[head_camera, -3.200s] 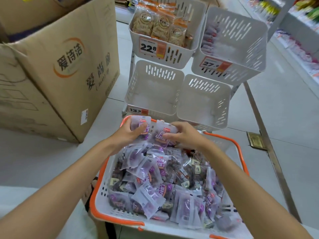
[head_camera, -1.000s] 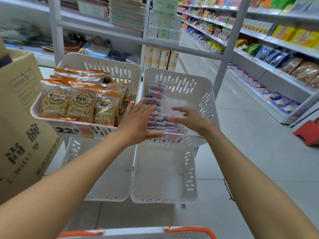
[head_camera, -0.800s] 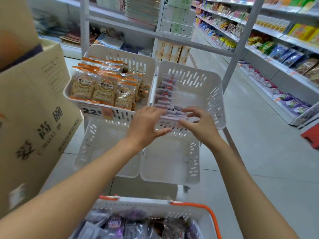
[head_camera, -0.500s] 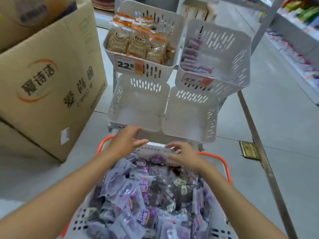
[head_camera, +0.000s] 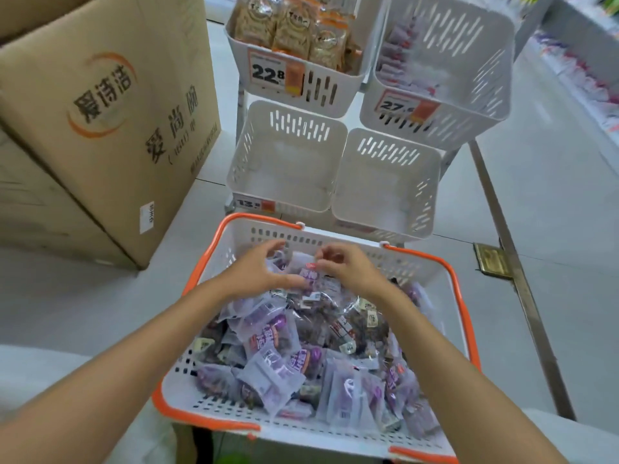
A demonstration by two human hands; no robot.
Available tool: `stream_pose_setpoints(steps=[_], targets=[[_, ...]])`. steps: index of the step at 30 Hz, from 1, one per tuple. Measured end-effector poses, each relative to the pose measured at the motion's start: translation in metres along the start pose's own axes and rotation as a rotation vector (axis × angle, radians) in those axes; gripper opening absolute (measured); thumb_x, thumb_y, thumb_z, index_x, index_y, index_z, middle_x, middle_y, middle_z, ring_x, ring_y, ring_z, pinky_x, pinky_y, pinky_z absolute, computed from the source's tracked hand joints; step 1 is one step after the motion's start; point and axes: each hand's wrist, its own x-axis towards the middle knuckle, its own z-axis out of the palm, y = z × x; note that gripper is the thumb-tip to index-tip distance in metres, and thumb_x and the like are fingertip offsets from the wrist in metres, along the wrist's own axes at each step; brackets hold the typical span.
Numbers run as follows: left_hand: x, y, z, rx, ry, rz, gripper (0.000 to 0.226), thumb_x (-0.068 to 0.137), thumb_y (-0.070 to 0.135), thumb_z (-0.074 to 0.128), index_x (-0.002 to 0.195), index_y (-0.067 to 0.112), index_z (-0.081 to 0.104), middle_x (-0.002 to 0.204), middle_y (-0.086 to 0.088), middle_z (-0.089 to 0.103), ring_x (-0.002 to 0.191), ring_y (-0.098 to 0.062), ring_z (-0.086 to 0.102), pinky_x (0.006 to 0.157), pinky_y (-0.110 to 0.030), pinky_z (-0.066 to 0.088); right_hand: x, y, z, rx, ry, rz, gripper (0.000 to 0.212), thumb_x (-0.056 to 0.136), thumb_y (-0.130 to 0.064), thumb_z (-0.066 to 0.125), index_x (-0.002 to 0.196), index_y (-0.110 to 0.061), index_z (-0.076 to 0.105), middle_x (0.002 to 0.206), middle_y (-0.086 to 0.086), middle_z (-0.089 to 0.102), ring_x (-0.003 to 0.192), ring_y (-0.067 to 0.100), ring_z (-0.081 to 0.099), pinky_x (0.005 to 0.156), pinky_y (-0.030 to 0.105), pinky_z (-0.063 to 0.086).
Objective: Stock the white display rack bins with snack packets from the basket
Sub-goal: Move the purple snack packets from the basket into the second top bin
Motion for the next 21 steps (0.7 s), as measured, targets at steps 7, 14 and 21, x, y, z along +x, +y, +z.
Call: stream_pose_setpoints(steps=[7, 14, 21], targets=[[-0.001, -0.001, -0.030, -0.436, 0.235, -0.056, 0.012, 0.091, 0.005, 0.067, 0.100, 0.013, 0.068, 0.082, -0.003, 0.074, 0.071, -0.010, 0.071, 0.067, -0.026, 0.060, 0.004, -0.034, 0.025, -0.059, 0.025, -0.035, 0.039, 0.085, -0.011, 0.074, 0.119, -0.015, 0.054, 0.114, -0.006, 0.059, 0.101, 0.009, 0.060, 0.089, 0.024, 0.052], [-0.012, -0.025, -0.052, -0.680, 0.234, -0.196, 0.031, 0.093, 0.019, 0.067, 0.119, 0.004, 0.064, 0.111, -0.014, 0.073, 0.092, -0.021, 0.073, 0.083, -0.029, 0.060, -0.007, 0.017, 0.107, -0.313, -0.310, -0.070, 0.034, 0.086, -0.012, 0.072, 0.120, -0.012, 0.066, 0.121, 0.001, 0.064, 0.104, 0.012, 0.058, 0.089, 0.025, 0.045], [0.000, -0.004, -0.039, -0.736, 0.136, -0.194, 0.030, 0.088, 0.030, 0.068, 0.113, 0.013, 0.064, 0.107, -0.006, 0.074, 0.103, -0.018, 0.069, 0.100, -0.035, 0.051, 0.003, -0.015, 0.012, 0.054, 0.188, -0.031, 0.018, 0.098, -0.018, 0.059, 0.084, -0.023, 0.070, 0.075, -0.010, 0.069, 0.065, -0.001, 0.062, 0.062, 0.017, 0.050]])
